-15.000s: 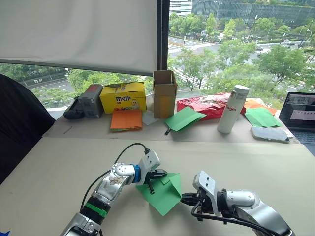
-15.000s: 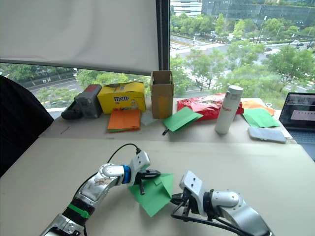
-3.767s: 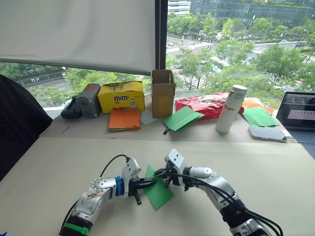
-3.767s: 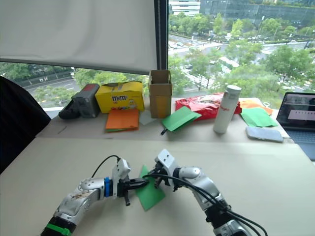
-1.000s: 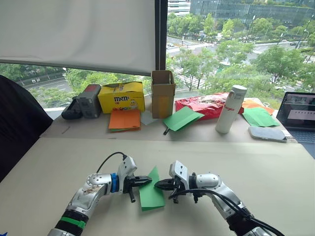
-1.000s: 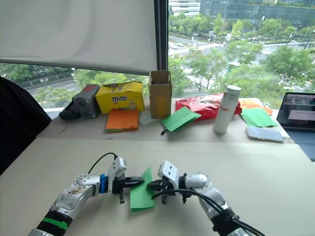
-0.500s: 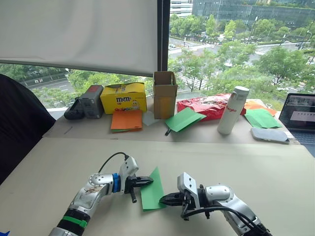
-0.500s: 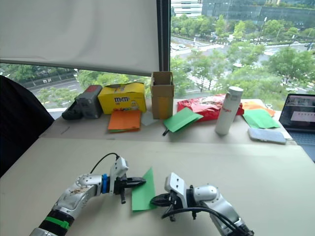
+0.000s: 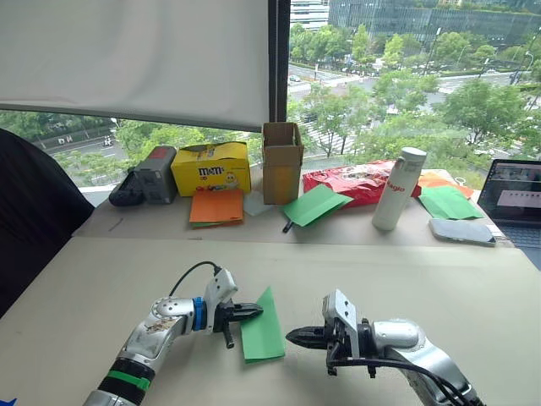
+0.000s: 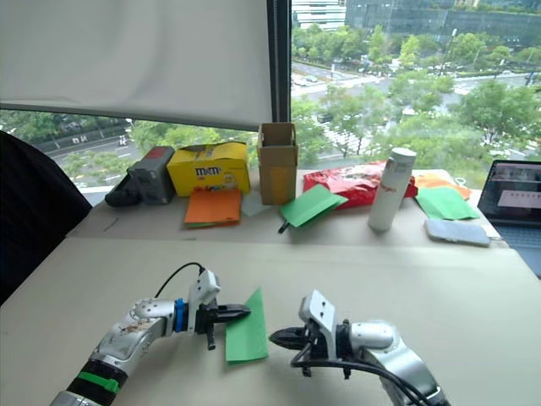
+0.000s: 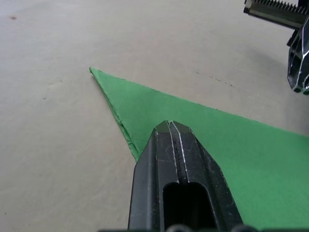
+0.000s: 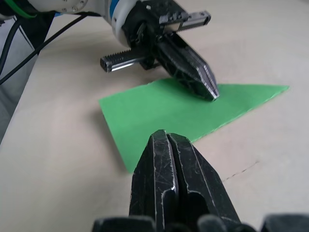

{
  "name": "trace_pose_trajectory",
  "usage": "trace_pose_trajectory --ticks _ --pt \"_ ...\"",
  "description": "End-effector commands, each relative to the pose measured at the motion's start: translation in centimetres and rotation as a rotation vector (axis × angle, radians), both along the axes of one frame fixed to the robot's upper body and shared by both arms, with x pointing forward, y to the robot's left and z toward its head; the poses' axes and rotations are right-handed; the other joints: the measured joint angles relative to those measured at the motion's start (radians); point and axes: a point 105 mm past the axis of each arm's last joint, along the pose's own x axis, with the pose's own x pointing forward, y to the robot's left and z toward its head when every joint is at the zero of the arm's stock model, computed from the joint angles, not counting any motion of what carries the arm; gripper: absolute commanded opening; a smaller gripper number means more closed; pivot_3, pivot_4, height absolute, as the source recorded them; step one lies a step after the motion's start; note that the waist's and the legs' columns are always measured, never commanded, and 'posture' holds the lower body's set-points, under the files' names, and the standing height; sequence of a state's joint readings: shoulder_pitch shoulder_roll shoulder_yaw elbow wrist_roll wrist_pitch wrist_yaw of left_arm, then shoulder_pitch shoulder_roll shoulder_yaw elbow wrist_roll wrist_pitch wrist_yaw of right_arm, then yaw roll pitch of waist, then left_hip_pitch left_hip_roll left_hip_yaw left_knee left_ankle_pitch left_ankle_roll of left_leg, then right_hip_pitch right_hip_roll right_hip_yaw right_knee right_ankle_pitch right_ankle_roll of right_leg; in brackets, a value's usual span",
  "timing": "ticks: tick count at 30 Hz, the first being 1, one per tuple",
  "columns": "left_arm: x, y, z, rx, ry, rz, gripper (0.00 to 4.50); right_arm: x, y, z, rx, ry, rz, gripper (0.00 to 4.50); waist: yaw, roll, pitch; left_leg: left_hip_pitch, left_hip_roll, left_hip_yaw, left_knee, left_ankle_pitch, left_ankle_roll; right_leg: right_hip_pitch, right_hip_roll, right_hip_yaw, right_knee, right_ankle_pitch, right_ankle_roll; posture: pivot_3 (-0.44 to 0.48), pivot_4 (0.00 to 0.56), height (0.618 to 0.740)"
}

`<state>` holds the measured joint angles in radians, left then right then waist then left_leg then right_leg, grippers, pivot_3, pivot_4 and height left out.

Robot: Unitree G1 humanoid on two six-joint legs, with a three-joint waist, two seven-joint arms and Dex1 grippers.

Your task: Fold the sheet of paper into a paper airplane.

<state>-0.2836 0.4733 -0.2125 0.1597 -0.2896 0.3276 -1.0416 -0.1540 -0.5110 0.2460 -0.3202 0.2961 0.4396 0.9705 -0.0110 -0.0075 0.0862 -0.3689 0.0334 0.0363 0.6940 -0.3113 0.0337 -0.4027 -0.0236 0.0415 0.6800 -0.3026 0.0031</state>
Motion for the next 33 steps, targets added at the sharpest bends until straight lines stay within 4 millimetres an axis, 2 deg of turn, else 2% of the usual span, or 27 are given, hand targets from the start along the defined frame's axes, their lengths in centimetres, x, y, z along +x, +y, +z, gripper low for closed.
trace_pose_trajectory --ticks 1,6,10,15,23,28,33 --pt "-0.2 0.3 -1.2 0.038 0.034 0.014 0.01 -0.1 1.5 -0.8 -0.084 -0.027 0.043 0.0 0.001 0.0 0.0 0.0 0.0 0.0 0.0 0.0 0.0 0.0 0.0 0.0 0.0 0.0 0.0 0.0 0.15 0.656" --pt "0.3 0.5 -0.9 0.04 0.021 0.044 0.01 1.2 2.1 -2.0 -0.17 -0.023 0.037 0.0 0.002 0.0 0.0 0.0 -0.001 0.0 0.001 0.0 0.0 -0.001 -0.001 0.0 0.0 0.002 -0.004 0.0 0.15 0.656" --pt "0.4 0.5 -0.5 0.036 0.012 0.049 0.01 1.5 2.5 -2.6 -0.19 0.013 0.036 0.0 0.001 0.0 0.0 0.0 -0.001 0.0 0.001 0.0 0.0 -0.001 -0.001 0.0 0.0 0.003 -0.005 0.0 0.15 0.656" --pt "1.3 0.3 0.6 0.011 -0.022 0.061 0.01 1.7 2.4 -4.9 -0.269 0.08 0.003 0.0 -0.001 0.0 0.0 0.0 -0.001 0.0 0.001 0.0 0.0 -0.001 -0.001 0.0 0.0 0.003 -0.005 0.0 0.15 0.656" --pt "3.7 -0.5 2.4 0.001 -0.086 0.047 0.01 1.9 2.4 -5.1 -0.288 0.084 -0.01 0.0 -0.003 -0.001 0.0 0.0 0.0 0.0 0.001 0.0 0.0 -0.001 0.001 0.0 0.001 0.002 -0.003 0.0 0.15 0.656" --pt "5.2 -1.5 2.3 0.028 -0.122 0.014 0.01 1.8 2.6 -5.2 -0.286 0.086 -0.02 0.0 -0.003 -0.001 0.0 0.0 0.0 0.0 0.001 0.0 0.0 -0.001 0.001 0.0 0.001 0.002 -0.004 0.0 0.15 0.656" --pt "5.7 -2.5 2.3 0.015 -0.133 -0.009 0.01 1.8 2.5 -5.1 -0.287 0.086 -0.027 0.0 -0.004 -0.001 0.0 -0.001 0.0 0.0 0.001 0.0 0.0 -0.001 0.001 0.0 0.001 0.002 -0.004 0.0 0.15 0.656"
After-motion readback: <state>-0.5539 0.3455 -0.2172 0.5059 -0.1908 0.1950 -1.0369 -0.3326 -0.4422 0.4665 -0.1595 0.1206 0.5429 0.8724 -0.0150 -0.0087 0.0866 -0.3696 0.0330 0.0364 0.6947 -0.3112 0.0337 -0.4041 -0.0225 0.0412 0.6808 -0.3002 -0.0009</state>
